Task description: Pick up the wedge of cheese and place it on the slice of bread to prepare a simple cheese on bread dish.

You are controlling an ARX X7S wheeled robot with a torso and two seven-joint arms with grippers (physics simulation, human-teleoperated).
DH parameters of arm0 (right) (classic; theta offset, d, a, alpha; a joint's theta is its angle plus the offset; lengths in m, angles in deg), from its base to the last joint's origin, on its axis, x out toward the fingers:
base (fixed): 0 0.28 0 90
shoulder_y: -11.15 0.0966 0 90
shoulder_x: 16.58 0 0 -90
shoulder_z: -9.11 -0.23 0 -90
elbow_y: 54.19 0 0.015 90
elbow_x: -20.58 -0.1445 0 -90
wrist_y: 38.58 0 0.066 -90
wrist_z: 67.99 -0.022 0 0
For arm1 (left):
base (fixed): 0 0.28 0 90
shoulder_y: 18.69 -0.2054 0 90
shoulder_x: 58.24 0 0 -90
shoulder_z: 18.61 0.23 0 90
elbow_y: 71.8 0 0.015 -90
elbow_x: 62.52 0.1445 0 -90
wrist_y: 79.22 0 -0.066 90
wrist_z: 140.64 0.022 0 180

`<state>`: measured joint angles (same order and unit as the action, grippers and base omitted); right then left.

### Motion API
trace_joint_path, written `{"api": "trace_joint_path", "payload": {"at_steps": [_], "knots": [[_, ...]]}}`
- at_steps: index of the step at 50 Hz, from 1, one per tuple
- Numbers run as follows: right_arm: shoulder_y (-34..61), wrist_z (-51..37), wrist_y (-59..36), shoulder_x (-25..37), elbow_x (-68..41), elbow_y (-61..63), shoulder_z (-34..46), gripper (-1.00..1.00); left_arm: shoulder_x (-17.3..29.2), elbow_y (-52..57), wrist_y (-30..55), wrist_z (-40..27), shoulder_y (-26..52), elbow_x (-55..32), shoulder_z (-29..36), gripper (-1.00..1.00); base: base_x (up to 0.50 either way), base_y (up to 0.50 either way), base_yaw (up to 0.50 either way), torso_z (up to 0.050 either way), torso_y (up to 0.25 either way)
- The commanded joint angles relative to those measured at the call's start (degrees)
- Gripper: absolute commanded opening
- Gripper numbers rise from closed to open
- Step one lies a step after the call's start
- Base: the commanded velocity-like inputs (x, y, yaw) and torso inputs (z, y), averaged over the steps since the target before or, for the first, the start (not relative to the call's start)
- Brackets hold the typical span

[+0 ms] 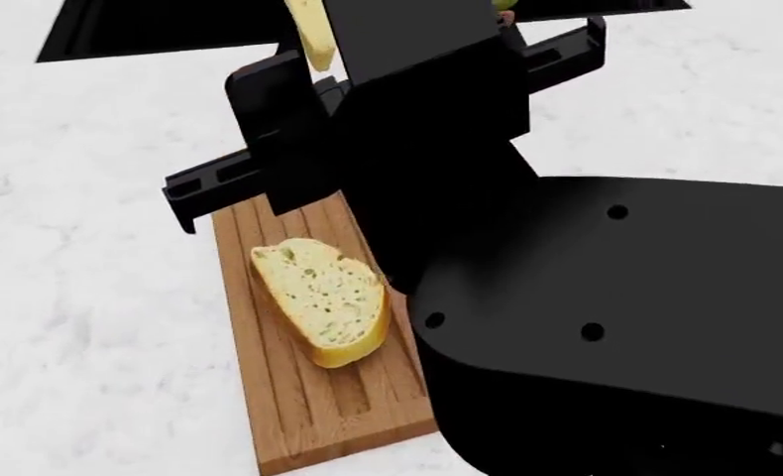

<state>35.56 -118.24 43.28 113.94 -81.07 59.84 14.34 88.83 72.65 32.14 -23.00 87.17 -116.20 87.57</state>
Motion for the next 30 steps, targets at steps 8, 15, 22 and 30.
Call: {"api": "trace_joint_path", "payload": {"at_steps": [8, 15, 22, 30], "knots": [[-3.6, 5.6, -0.6, -0.4, -9.3, -2.3, -1.3, -1.00, 0.2, 0.1, -0.6, -0.1, -0.6, 0.6, 0.2, 1.00, 0.00, 0.00, 0.00, 0.000, 0.000], [-5.7, 7.5, -1.2, -1.9, -9.9, -5.5, -0.2, -1.00, 0.1, -0.1, -0.8, 0.0, -0.8, 0.9, 0.4, 1.00, 0.00, 0.00, 0.00, 0.000, 0.000], [-8.1, 10.5, -2.0, -4.6, -11.0, -11.3, 1.1, -1.00, 0.3, 0.0, -0.3, -0.2, -0.1, 0.4, 0.5, 1.00, 0.00, 0.00, 0.00, 0.000, 0.000], [-9.6, 13.4, -3.3, -6.2, -13.1, -15.9, 1.6, -1.00, 0.5, 0.1, -0.6, -0.3, -0.5, 0.5, 0.4, 1.00, 0.00, 0.00, 0.00, 0.000, 0.000]]}}
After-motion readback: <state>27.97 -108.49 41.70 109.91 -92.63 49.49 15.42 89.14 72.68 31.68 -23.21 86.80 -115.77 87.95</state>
